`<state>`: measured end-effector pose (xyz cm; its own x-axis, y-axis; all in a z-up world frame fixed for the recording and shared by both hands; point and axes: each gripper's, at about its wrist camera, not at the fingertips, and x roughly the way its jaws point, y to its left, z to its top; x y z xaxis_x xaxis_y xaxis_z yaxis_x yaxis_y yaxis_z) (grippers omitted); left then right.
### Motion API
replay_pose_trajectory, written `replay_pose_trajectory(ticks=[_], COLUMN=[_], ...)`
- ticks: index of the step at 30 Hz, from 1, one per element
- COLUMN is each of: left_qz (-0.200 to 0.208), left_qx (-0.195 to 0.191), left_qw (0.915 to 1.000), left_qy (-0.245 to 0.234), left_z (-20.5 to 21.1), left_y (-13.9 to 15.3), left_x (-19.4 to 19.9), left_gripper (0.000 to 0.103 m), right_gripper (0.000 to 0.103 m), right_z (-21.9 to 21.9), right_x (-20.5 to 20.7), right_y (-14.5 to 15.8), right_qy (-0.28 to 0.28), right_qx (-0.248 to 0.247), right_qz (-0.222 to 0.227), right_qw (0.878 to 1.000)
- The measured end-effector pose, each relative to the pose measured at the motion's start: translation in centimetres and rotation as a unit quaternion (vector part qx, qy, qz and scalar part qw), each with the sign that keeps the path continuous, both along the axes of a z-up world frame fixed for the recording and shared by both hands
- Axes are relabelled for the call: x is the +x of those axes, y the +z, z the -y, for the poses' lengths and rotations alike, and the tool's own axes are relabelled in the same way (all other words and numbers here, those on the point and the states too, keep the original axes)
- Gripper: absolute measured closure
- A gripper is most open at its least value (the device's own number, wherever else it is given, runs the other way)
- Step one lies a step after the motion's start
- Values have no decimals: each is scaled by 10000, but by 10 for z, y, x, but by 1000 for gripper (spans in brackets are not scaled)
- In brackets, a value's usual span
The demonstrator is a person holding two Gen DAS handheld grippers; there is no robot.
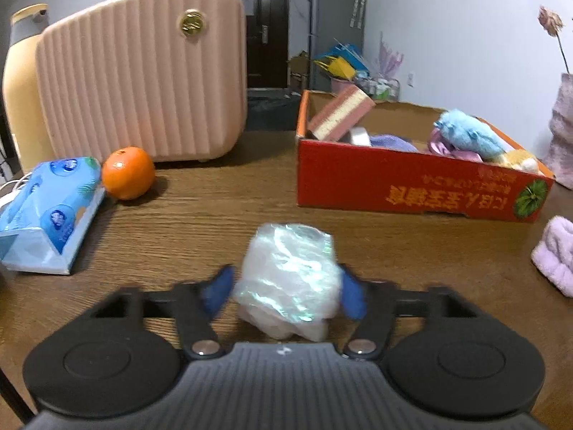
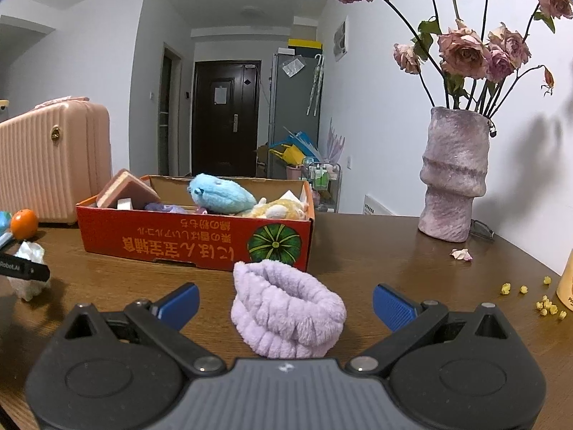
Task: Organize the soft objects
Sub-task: 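Grasp the clear plastic bag with the left tool while the right tool approaches the lavender headband, then grasp the lavender headband with the right tool and lift it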
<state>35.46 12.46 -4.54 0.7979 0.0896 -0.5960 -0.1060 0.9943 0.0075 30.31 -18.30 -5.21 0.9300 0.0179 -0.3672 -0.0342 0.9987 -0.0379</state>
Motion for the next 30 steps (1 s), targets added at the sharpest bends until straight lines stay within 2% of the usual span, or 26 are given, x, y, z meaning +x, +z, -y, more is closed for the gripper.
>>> replay_pose_trajectory(ticks=[2, 5, 12, 16, 20, 23, 30], left_qz=[-78, -52, 65, 287, 675, 814, 806], left_qx=[10, 199, 180, 211, 333, 211, 111], left_qw=[9999, 9997, 9998, 9994, 9971, 9962, 9966], left_qy=[-99, -132, -88, 7, 119, 213, 126], left_z=[2, 7, 5, 5, 9, 11, 35], left_y=[-2, -3, 0, 6, 17, 23, 24], left_x=[1, 0, -4, -10, -23, -29, -36], left_gripper=[60, 61, 61, 61, 61, 61, 61], right_gripper=[0, 0, 0, 0, 0, 0, 0], right_z=[1, 4, 6, 6, 4, 2, 9], right_x=[0, 2, 3, 5, 13, 25, 55], right_y=[0, 0, 1, 0, 1, -1, -10], right_qy=[-13, -30, -16, 16, 53, -3, -175], right_qx=[32, 95, 193, 217, 281, 267, 508], right_qz=[-22, -82, -83, -127, -148, -311, -785], right_qw=[10000, 9999, 9998, 9997, 9995, 9992, 9955])
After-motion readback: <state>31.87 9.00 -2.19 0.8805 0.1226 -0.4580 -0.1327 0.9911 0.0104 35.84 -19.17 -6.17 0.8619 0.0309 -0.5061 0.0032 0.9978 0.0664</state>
